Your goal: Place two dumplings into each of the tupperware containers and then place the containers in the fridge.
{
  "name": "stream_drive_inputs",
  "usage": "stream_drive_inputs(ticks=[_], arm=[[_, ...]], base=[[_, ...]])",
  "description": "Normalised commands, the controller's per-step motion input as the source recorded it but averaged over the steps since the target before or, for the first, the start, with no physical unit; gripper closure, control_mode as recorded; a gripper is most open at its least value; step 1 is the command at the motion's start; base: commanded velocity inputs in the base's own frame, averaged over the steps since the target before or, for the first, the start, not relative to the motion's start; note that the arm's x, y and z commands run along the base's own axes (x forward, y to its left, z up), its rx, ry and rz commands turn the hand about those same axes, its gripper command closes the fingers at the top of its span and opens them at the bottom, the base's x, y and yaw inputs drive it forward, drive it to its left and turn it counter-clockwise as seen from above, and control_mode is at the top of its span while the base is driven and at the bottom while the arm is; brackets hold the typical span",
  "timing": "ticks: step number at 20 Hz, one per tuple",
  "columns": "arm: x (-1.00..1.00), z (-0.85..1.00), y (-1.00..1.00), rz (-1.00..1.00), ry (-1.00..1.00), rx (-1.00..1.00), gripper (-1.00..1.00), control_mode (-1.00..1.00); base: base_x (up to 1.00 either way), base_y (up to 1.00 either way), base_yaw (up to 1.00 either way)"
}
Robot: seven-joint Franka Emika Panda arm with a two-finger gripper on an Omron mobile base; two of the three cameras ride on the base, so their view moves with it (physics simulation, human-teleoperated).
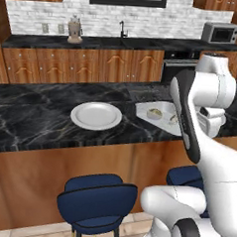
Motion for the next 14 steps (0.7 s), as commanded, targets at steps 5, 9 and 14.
stream_drive_inputs(ticks=[5,9,14], arm=[[-0.37,0.08,0.59,-0.06,0.04,0.00,1.00,-1.00],[-0.42,0.04,0.44,-0.06,-0.13,-0.05,1.00,-1.00],[-0.19,0.01,0.00,-0.14,-0.23,-0.01,1.00,-1.00]], base=[[0.00,0.00,0.00],[0.00,0.00,0.00],[0.00,0.00,0.00]])
